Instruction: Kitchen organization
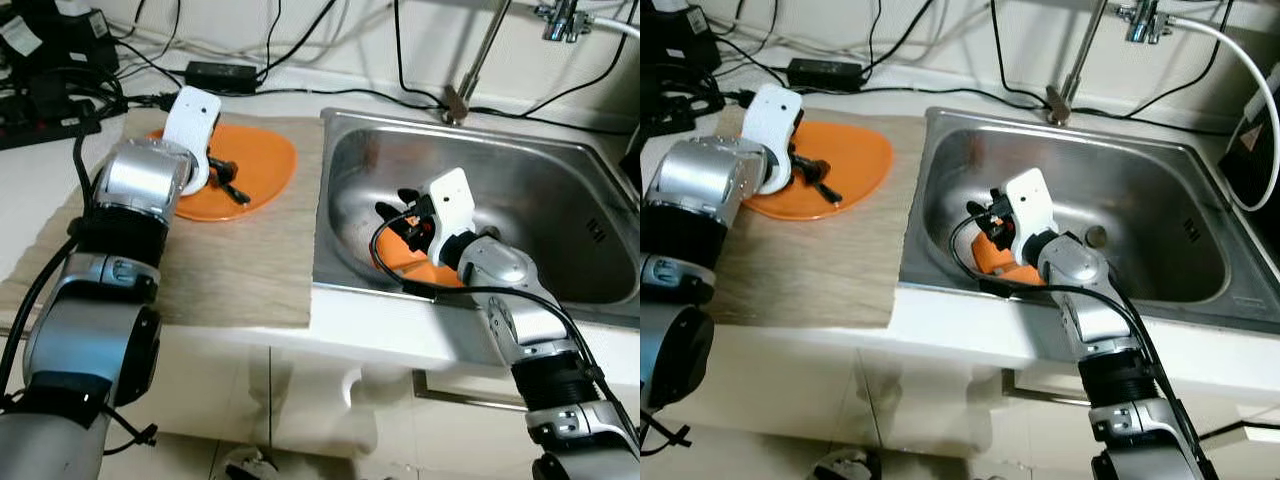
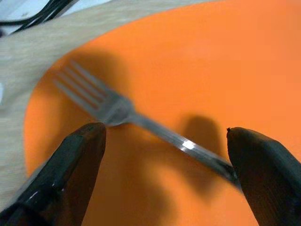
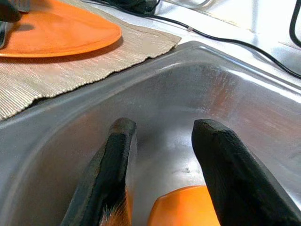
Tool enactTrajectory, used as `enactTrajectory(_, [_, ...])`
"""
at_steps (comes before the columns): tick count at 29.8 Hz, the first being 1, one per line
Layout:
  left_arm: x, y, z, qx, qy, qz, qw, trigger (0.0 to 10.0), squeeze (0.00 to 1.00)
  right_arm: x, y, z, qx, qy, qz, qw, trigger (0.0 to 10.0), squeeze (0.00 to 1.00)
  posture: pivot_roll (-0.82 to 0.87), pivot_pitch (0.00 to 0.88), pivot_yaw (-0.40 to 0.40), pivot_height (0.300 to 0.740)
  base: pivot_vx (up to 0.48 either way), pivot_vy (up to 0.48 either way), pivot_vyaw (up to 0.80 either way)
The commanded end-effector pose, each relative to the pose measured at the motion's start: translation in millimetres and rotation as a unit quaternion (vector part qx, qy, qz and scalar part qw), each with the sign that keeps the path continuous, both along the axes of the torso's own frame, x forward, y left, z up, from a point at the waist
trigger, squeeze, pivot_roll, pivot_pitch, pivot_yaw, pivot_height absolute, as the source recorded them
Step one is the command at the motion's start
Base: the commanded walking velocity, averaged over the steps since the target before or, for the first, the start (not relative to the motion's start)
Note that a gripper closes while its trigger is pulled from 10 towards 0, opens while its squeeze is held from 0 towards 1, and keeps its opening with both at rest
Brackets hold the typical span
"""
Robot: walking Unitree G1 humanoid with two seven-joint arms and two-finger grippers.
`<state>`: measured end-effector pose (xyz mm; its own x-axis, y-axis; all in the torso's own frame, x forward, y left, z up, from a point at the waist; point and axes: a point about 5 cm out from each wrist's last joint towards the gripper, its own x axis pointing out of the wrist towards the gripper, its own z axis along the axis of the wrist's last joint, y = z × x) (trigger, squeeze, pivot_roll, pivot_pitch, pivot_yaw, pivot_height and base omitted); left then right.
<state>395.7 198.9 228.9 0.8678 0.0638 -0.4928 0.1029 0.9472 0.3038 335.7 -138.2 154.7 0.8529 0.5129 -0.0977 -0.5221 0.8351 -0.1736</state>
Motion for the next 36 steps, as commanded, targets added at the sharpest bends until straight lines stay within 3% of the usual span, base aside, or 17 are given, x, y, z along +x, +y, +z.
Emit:
enactTrajectory(1, [1.9, -2.9, 5.9, -0.005, -0.008, 0.008, 1.000, 10.0, 0.00, -1.0, -3.3, -1.1, -0.004, -0.001, -0.006, 1.000, 10.0, 0.00, 0.10, 0.000, -0.045, 0.740, 0.000, 0.000, 0.00])
enactTrajectory(7, [-2.5, 1.7, -5.8, -0.035, 0.021, 0.013, 0.999, 10.0, 0.00, -1.3, -6.9, -1.8, -0.006, 0.001, -0.010, 1.000, 10.0, 0.00, 0.10, 0.000, -0.049, 0.740, 0.000, 0.000, 0.00])
enactTrajectory(8, [-4.6, -0.9, -14.5, -0.047, 0.046, 0.000, 0.998, 10.0, 0.00, -0.9, -7.3, -2.1, -0.006, 0.002, -0.011, 1.000, 10.0, 0.00, 0.10, 0.000, -0.051, 0.740, 0.000, 0.000, 0.00])
enactTrajectory(11, [-6.0, -4.0, -20.6, -0.062, 0.060, -0.005, 0.996, 10.0, 0.00, -0.2, -7.5, -1.5, -0.006, 0.001, -0.012, 1.000, 10.0, 0.00, 0.10, 0.000, -0.049, 0.740, 0.000, 0.000, 0.00])
enactTrajectory(12, [-7.3, -10.7, -24.1, -0.112, 0.074, -0.011, 0.991, 10.0, 0.00, 0.8, -7.6, -0.3, -0.005, 0.001, -0.012, 1.000, 10.0, 0.00, 0.10, 0.000, -0.051, 0.740, 0.000, 0.000, 0.00])
enactTrajectory(15, [-7.5, -15.3, -25.3, -0.147, 0.081, -0.015, 0.986, 10.0, 0.00, 1.5, -7.7, 0.3, -0.007, 0.000, -0.011, 1.000, 10.0, 0.00, 0.10, 0.000, -0.051, 0.740, 0.000, 0.000, 0.00])
enactTrajectory(18, [-6.9, -13.8, -27.3, -0.146, 0.085, -0.014, 0.986, 10.0, 0.00, 1.3, -7.2, -0.7, -0.008, 0.002, -0.009, 1.000, 10.0, 0.00, 0.10, 0.000, -0.051, 0.740, 0.000, 0.000, 0.00])
enactTrajectory(23, [-7.8, -11.1, -31.5, -0.106, 0.094, -0.022, 0.990, 9.8, 0.00, 1.1, -6.8, -1.5, -0.009, 0.004, -0.007, 1.000, 10.0, 0.00, 0.10, 0.000, -0.049, 0.740, 0.000, 0.000, 0.00])
enactTrajectory(24, [-7.8, -10.2, -32.3, -0.097, 0.094, -0.022, 0.991, 9.1, 0.00, 1.2, -6.8, -1.4, -0.009, 0.004, -0.007, 1.000, 10.0, 0.00, 0.10, 0.000, -0.049, 0.740, 0.000, 0.000, 0.00])
enactTrajectory(25, [-7.9, -9.8, -32.7, -0.090, 0.095, -0.023, 0.991, 3.7, 0.00, 1.3, -6.9, -1.2, -0.009, 0.004, -0.007, 1.000, 10.0, 0.00, 0.10, 0.000, -0.050, 0.740, 0.000, 0.000, 0.00])
enactTrajectory(26, [-7.7, -8.6, -33.3, -0.082, 0.093, -0.024, 0.992, 0.0, 0.00, 1.4, -7.1, -1.2, -0.010, 0.004, -0.007, 1.000, 10.0, 0.00, 0.10, 0.000, -0.050, 0.740, 0.000, 0.000, 0.00])
enactTrajectory(36, [-6.2, 5.5, -30.4, -0.053, 0.083, -0.020, 0.995, 0.0, 0.00, 2.6, -8.4, -1.2, -0.010, 0.006, -0.007, 1.000, 10.0, 0.00, 0.10, 0.002, -0.052, 0.740, 0.000, 0.000, 0.00])
